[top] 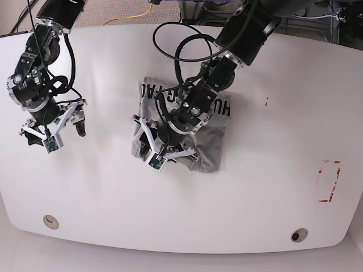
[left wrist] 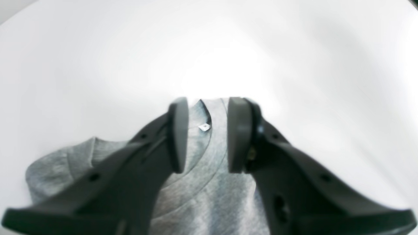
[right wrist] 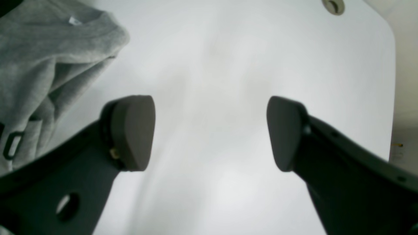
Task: Layout the t-shirt on the table in an organized manner, then fold the t-shirt properly
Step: 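Release with the right gripper and grasp the folded shirt with the left gripper, then carry the folded shirt with the left gripper to the table edge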
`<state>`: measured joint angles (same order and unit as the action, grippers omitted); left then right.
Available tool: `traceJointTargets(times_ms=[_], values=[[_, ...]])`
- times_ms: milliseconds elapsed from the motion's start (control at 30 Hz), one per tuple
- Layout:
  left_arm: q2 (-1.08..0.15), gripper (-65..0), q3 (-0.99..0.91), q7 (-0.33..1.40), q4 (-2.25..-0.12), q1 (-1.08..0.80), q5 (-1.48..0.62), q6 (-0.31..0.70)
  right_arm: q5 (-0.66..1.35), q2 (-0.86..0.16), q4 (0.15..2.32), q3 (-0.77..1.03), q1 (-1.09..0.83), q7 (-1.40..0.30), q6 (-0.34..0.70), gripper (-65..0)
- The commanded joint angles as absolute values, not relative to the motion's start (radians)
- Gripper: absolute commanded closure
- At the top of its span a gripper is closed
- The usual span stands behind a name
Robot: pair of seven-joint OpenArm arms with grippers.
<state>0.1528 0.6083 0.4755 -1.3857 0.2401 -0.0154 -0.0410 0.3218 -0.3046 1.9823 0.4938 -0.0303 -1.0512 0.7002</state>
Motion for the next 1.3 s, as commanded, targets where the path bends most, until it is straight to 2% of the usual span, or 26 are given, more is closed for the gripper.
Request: traceJointTargets(times_ms=[0, 200, 433, 767, 1067, 1267], values=[[0.157, -14.3, 0.645, 0.444, -1.357, 0.252, 0.021, -0.064, 0.334, -0.317, 2.003, 0.519, -0.025, -1.026, 0.698, -51.0], [0.157, -12.8, 0.751, 0.377, -1.241, 0.252, 0.087, -0.157, 0.378, -0.317, 2.000, 0.547, -0.030, -1.026, 0.698, -51.0], [0.151, -12.8, 0.743, 0.332, -1.125, 0.252, 0.150, -0.168, 0.414, -0.317, 1.998, 0.562, -0.030, -1.026, 0.698, -51.0], [-0.010, -12.8, 0.616, 0.326, -1.170, 0.193, 0.147, -0.160, 0.417, -0.317, 1.998, 0.561, -0.030, -1.027, 0.698, -51.0], [-0.143, -12.8, 0.387, 0.326, -1.346, 0.021, 0.145, 0.016, 0.418, -0.315, 2.002, 0.556, -0.027, -1.086, 0.698, -51.0], [-0.193, -12.8, 0.202, 0.329, -1.480, -0.093, 0.150, 0.117, 0.418, -0.272, 2.003, 0.556, -0.024, -1.092, 0.698, -51.0]])
